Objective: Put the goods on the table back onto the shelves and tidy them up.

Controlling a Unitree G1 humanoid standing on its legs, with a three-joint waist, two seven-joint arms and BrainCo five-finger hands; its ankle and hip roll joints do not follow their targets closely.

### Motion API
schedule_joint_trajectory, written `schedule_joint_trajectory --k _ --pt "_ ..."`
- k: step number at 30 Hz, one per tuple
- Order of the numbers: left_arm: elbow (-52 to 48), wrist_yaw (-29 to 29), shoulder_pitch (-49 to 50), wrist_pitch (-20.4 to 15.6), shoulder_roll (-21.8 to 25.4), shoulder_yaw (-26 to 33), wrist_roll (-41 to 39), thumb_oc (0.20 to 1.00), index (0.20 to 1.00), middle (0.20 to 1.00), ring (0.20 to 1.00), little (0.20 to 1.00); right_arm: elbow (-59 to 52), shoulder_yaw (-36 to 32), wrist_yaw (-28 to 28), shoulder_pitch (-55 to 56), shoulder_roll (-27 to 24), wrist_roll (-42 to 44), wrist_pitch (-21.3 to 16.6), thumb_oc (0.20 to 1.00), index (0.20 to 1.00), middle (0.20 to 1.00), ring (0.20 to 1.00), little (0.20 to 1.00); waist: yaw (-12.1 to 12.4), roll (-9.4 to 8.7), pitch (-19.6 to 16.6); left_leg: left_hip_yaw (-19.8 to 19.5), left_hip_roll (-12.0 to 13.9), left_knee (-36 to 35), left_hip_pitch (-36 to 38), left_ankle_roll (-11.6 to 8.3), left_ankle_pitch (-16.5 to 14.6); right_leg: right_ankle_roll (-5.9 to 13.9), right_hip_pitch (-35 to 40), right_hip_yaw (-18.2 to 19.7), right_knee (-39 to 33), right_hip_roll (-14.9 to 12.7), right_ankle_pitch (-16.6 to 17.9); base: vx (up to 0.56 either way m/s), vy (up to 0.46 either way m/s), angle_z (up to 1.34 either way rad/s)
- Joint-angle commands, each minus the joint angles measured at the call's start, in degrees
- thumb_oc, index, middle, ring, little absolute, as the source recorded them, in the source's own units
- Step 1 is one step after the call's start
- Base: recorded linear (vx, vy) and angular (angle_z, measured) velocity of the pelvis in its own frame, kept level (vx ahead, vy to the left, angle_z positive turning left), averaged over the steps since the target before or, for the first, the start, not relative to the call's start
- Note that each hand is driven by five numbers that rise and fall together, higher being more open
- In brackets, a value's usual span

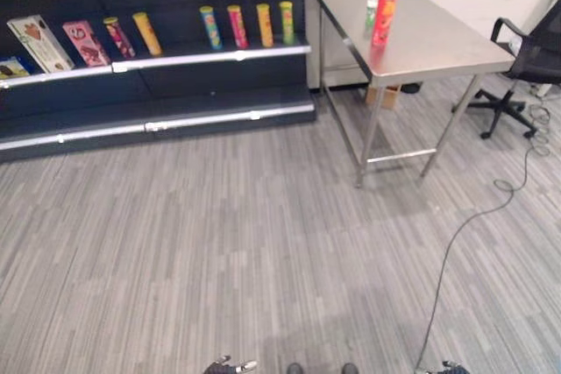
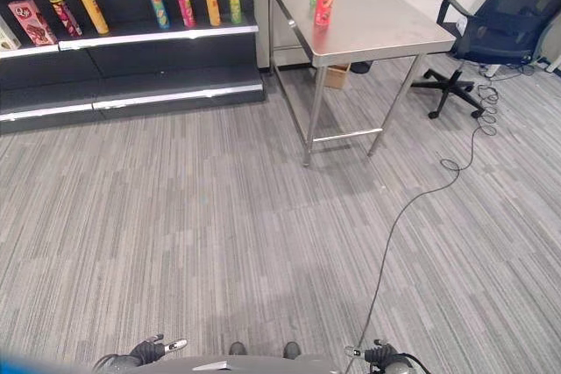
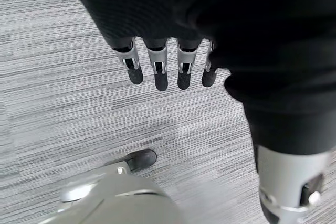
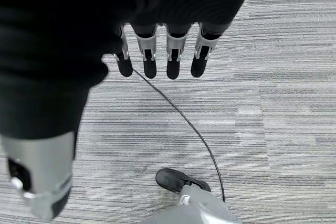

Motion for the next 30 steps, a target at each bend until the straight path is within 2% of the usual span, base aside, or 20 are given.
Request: schedule_joint_trajectory --k 1,5,6,8,11,13,15,16,17,18,19,20,21,22,24,25,27,28,30 --pt "3.1 1.0 -4.1 -1.2 0.0 -0.3 0.3 1.000 1.000 1.000 1.000 1.000 1.2 2.4 -0.7 -3.9 -0.9 -1.3 -0.3 1.000 1.000 1.000 1.000 1.000 0.5 -0.95 0.5 -3.6 -1.4 0.3 -1.3 -1.16 -2.4 6.43 -3.5 0.3 2.0 -4.7 1.2 -0.02 0.175 -0.05" --pt "3.5 0.9 -4.2 -1.1 0.2 -0.2 0.7 1.000 1.000 1.000 1.000 1.000 1.3 2.7 -0.5 -4.6 -1.0 -1.7 -0.3 1.000 1.000 1.000 1.000 1.000 1.0 -0.82 0.7 -3.8 -2.2 0.3 -1.8 -0.25 -2.4 7.11 -5.6 0.7 4.7 -5.5 0.6 0.01 0.105 -0.10" --pt "3.4 0.7 -4.0 -1.0 0.6 0.1 1.0 1.000 1.000 1.000 1.000 1.000 1.2 2.7 -0.2 -4.8 -1.3 -1.6 -0.3 1.000 1.000 1.000 1.000 1.000 1.3 -0.52 1.1 -3.4 -2.6 0.3 -1.6 0.48 -2.8 7.43 -8.0 1.1 10.6 -5.9 -0.6 0.04 0.126 -0.11" --pt "3.4 0.6 -4.2 -0.9 0.9 0.0 1.7 1.000 1.000 1.000 1.000 1.000 0.9 2.4 -0.2 -5.0 -1.6 -1.3 -0.3 1.000 1.000 1.000 1.000 1.000 0.9 -0.18 1.8 -3.6 -2.8 0.3 -0.7 0.82 -3.2 7.81 -10.8 1.4 16.4 -6.0 -0.1 0.09 0.140 -0.33" --pt "3.4 0.6 -4.5 -0.9 1.0 -0.4 2.0 1.000 1.000 1.000 1.000 1.000 1.0 2.3 -0.2 -5.1 -1.9 -1.1 -0.4 1.000 1.000 1.000 1.000 1.000 0.2 0.16 2.4 -4.2 -3.0 0.3 0.2 0.97 -4.0 7.48 -13.8 2.2 17.9 -5.4 1.2 0.09 0.061 -0.19" --pt "3.0 1.0 -5.6 -1.2 1.2 -1.0 1.7 1.000 1.000 1.000 1.000 1.000 1.2 2.1 -0.5 -5.5 -2.3 -0.6 -0.5 1.000 1.000 1.000 1.000 1.000 -1.5 0.47 3.3 -5.5 -3.5 0.3 1.2 1.16 -4.6 6.78 -18.1 3.8 14.9 -3.2 3.4 0.16 0.042 0.04" --pt "2.5 0.9 -6.8 -1.0 1.2 -1.2 1.3 1.000 1.000 1.000 1.000 1.000 1.4 1.9 -0.7 -5.6 -2.5 0.0 -0.2 1.000 1.000 1.000 1.000 1.000 -2.9 0.19 4.3 -6.6 -4.5 0.3 2.6 1.20 -5.2 7.38 -20.4 5.6 10.5 -2.1 5.6 0.22 0.019 0.07" --pt "2.3 1.0 -7.2 -1.1 1.2 -1.3 1.2 1.000 1.000 1.000 1.000 1.000 1.4 1.8 -0.7 -5.3 -2.6 0.0 -0.1 1.000 1.000 1.000 1.000 1.000 -3.6 0.19 4.8 -7.0 -4.7 0.3 3.8 1.12 -6.0 7.53 -20.9 5.3 7.7 -1.7 6.3 0.40 0.020 0.32" --pt "1.8 0.9 -7.9 -1.3 1.0 -1.6 1.2 1.000 1.000 1.000 1.000 1.000 1.4 1.6 -0.7 -4.6 -2.7 -0.2 0.1 1.000 1.000 1.000 1.000 1.000 -4.7 -0.13 4.9 -7.9 -5.6 0.3 6.0 1.08 -7.5 8.30 -23.1 3.8 3.3 -1.4 7.5 0.35 0.020 0.32" --pt "1.8 0.9 -7.9 -1.3 1.0 -1.6 1.2 1.000 1.000 1.000 1.000 1.000 1.4 1.6 -0.7 -4.6 -2.8 -0.2 0.1 1.000 1.000 1.000 1.000 1.000 -4.8 0.10 5.1 -8.1 -5.4 0.3 6.3 1.06 -7.6 8.27 -22.7 3.5 3.1 -1.2 7.5 0.47 -0.008 0.22" --pt "1.5 0.7 -8.0 -1.3 0.6 -1.7 1.0 1.000 1.000 1.000 1.000 1.000 1.7 1.2 -0.5 -3.7 -3.0 -0.7 0.5 1.000 1.000 1.000 1.000 1.000 -5.8 -0.07 4.9 -9.1 -6.1 0.3 8.7 0.86 -9.3 8.79 -24.1 0.8 1.5 -1.5 8.1 0.38 -0.046 0.33" --pt "1.4 0.5 -8.1 -1.3 0.3 -1.6 0.8 1.000 1.000 1.000 1.000 1.000 2.1 0.9 -0.5 -3.2 -3.2 -0.9 0.5 1.000 1.000 1.000 1.000 1.000 -6.1 -0.14 4.7 -10.0 -6.3 0.3 10.0 0.84 -10.2 8.86 -23.8 -0.4 1.0 -1.7 8.5 0.38 -0.047 0.50" --pt "1.4 0.6 -8.1 -1.3 0.2 -1.6 0.8 1.000 1.000 1.000 1.000 1.000 2.1 0.9 -0.5 -3.2 -3.3 -0.9 0.5 1.000 1.000 1.000 1.000 1.000 -6.2 -0.05 4.8 -10.1 -6.2 0.3 10.1 0.83 -10.3 8.85 -23.7 -0.5 1.0 -1.6 8.5 0.56 -0.178 0.79" --pt "1.4 0.3 -7.4 -1.3 -0.8 -1.6 0.7 1.000 1.000 1.000 1.000 1.000 3.0 0.3 -0.1 -1.6 -3.7 -1.3 0.5 1.000 1.000 1.000 1.000 1.000 -6.9 -0.10 3.0 -12.5 -6.2 0.3 13.1 0.87 -12.8 7.82 -21.9 -2.1 1.3 -1.7 10.2 0.42 -0.148 0.76" --pt "1.7 0.3 -7.3 -1.2 -1.1 -1.7 0.9 1.000 1.000 1.000 1.000 1.000 3.1 0.3 0.0 -1.5 -3.9 -1.3 0.4 1.000 1.000 1.000 1.000 1.000 -7.3 0.19 2.5 -12.9 -5.7 0.3 14.1 0.65 -12.8 7.15 -21.5 -1.9 2.0 -1.1 10.5 0.45 -0.172 0.76" --pt "1.9 0.2 -7.2 -1.1 -1.5 -1.8 0.8 1.000 1.000 1.000 1.000 1.000 3.0 0.1 0.1 -1.5 -4.2 -1.3 0.5 1.000 1.000 1.000 1.000 1.000 -7.6 0.68 2.3 -12.9 -5.0 0.3 14.7 0.03 -12.0 6.85 -21.0 -2.0 2.7 -0.5 10.5 0.41 -0.177 0.74" --pt "2.3 0.3 -7.2 -0.9 -1.9 -2.3 1.3 1.000 1.000 1.000 1.000 1.000 2.5 -0.1 0.3 -0.9 -4.6 -1.3 0.3 1.000 1.000 1.000 1.000 1.000 -8.1 1.02 1.4 -12.2 -4.2 5.2 13.8 -2.26 -9.1 5.72 -19.2 -2.5 3.7 0.0 10.1 0.39 -0.188 0.47" --pt "2.1 0.2 -7.2 -0.9 -2.1 -2.5 1.3 1.000 1.000 1.000 1.000 1.000 2.0 -0.1 0.3 -0.7 -4.8 -1.1 0.2 1.000 1.000 1.000 1.000 1.000 -8.1 1.08 1.2 -11.5 -3.9 8.7 13.0 -3.68 -7.8 5.07 -18.0 -2.8 3.9 0.1 9.3 0.40 -0.205 0.48" --pt "1.3 0.0 -7.3 -0.7 -2.3 -2.6 0.4 1.000 1.000 1.000 1.000 1.000 1.1 -0.3 0.2 -0.9 -5.3 -0.3 0.1 1.000 1.000 1.000 1.000 1.000 -8.2 0.97 1.3 -10.1 -4.0 20.0 8.6 -7.35 -2.5 3.38 -14.9 -2.9 4.2 0.4 7.2 0.37 -0.224 0.51"
